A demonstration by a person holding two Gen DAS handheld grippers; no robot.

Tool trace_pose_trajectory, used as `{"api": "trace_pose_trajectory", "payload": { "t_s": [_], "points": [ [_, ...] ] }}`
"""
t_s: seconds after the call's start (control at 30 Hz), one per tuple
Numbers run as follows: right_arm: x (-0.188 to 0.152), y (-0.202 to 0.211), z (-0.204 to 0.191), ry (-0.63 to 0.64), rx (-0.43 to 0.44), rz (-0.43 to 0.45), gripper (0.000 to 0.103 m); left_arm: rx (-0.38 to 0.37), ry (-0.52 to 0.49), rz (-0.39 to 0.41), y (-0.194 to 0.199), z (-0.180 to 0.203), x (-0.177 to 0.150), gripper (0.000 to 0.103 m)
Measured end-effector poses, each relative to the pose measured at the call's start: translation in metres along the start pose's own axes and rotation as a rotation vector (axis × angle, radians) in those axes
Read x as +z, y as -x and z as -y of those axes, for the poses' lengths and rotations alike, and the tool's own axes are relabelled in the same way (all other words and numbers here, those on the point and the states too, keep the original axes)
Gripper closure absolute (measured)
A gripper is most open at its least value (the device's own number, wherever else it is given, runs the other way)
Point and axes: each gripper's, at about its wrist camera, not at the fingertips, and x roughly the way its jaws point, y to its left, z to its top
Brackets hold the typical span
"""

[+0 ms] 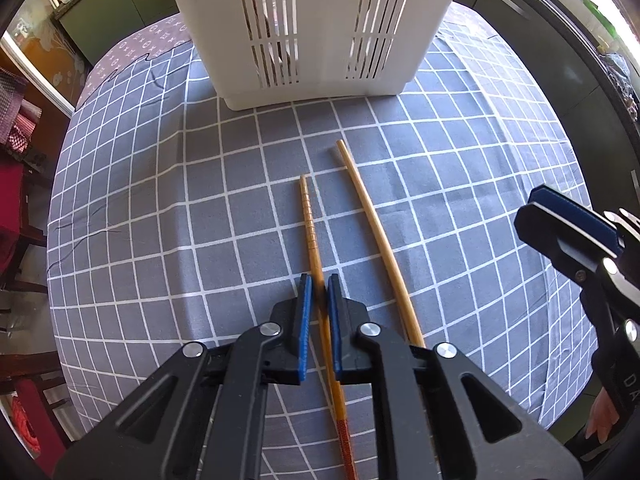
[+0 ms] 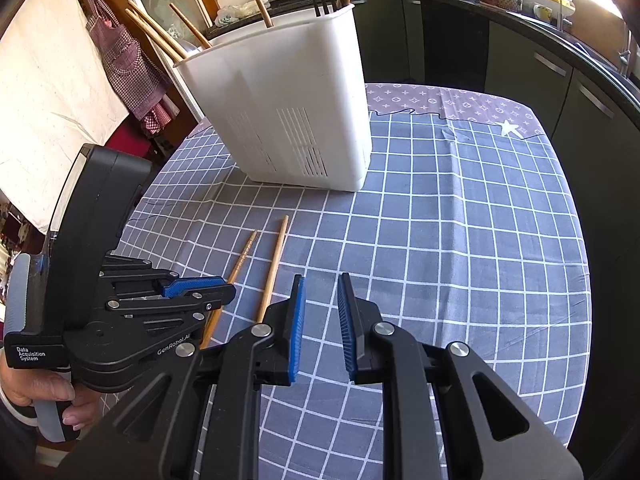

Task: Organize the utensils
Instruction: 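Grasp the red-tipped chopstick with the left gripper and lift it, then lower the red-tipped chopstick to the cloth and open the left gripper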

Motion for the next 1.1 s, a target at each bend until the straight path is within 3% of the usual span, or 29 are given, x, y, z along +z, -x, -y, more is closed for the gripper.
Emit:
{"api": "trace_pose_trajectory", "payload": {
  "t_s": [0.1, 0.5, 1.1],
  "points": [
    [0.0, 0.002, -0.004, 0.012, -0.008, 0.002, 0.08, -0.008, 0.008, 0.014, 0.005, -0.006, -0.003, 0.095],
    [0.001, 0.007, -0.014, 0.032, -0.023, 0.002, 0.08, -0.045, -0.006, 0.168, 0.071, -0.026, -0.025, 0.096],
    [0.001, -0.004, -0.036, 0.074, -0.027, -0.028, 0.079, -0.02, -0.047, 0.397, 0.149, -0.026, -0.054, 0.097]
  ]
}}
